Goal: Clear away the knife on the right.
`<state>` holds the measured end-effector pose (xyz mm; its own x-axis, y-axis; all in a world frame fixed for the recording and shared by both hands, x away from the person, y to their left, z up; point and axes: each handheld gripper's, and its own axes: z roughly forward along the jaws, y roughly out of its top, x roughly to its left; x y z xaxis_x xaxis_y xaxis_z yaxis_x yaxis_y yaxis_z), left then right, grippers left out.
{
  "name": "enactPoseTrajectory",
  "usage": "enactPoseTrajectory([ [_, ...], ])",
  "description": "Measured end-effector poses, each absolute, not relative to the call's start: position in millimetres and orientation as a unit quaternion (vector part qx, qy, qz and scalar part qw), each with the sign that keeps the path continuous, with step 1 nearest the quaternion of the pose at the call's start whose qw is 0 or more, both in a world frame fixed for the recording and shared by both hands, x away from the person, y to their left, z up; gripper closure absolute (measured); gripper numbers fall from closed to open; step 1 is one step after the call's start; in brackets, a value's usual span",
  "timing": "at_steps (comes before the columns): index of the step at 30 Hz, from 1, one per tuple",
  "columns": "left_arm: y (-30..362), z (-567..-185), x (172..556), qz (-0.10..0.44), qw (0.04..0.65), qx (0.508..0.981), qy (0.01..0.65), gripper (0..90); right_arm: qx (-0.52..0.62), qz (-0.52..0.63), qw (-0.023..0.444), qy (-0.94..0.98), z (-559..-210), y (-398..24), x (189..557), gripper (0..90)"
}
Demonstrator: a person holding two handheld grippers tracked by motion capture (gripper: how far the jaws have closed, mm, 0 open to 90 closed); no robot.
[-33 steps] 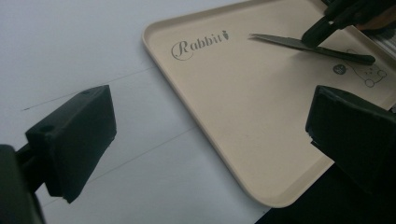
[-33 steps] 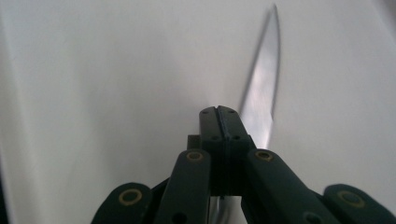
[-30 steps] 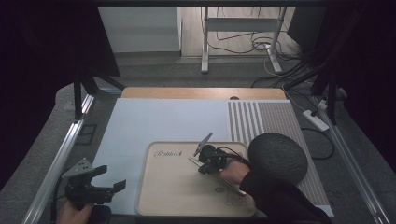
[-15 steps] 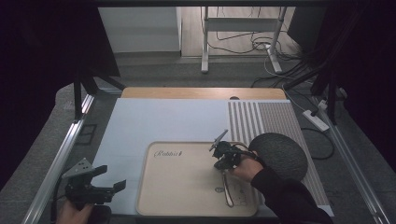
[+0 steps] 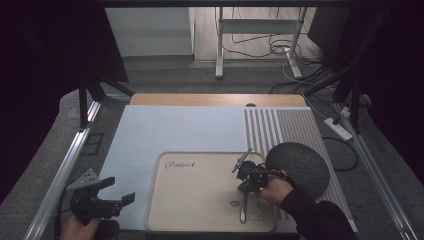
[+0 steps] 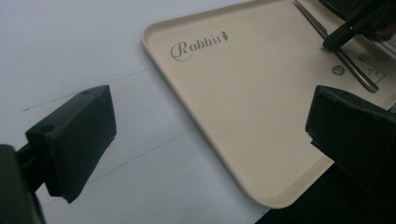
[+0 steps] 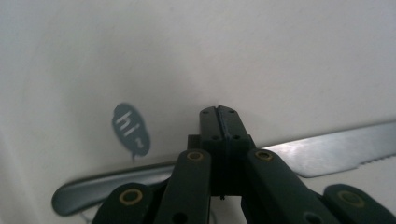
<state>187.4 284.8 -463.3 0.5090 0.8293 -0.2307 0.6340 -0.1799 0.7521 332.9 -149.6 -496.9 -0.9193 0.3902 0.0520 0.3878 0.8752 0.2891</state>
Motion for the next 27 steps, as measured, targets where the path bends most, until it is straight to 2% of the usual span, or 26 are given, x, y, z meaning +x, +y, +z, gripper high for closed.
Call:
enactPoseTrajectory([
  [17, 285, -463, 188, 0.116, 0.421, 0.759, 0.483, 2.9, 0.233, 0.136, -0.013, 0.963, -494, -192, 323, 89.9],
  [27, 285, -463, 188, 0.115, 0.421, 0.759, 0.483, 2.9, 0.248, 0.139, -0.025, 0.959, -494, -198, 323, 89.7],
])
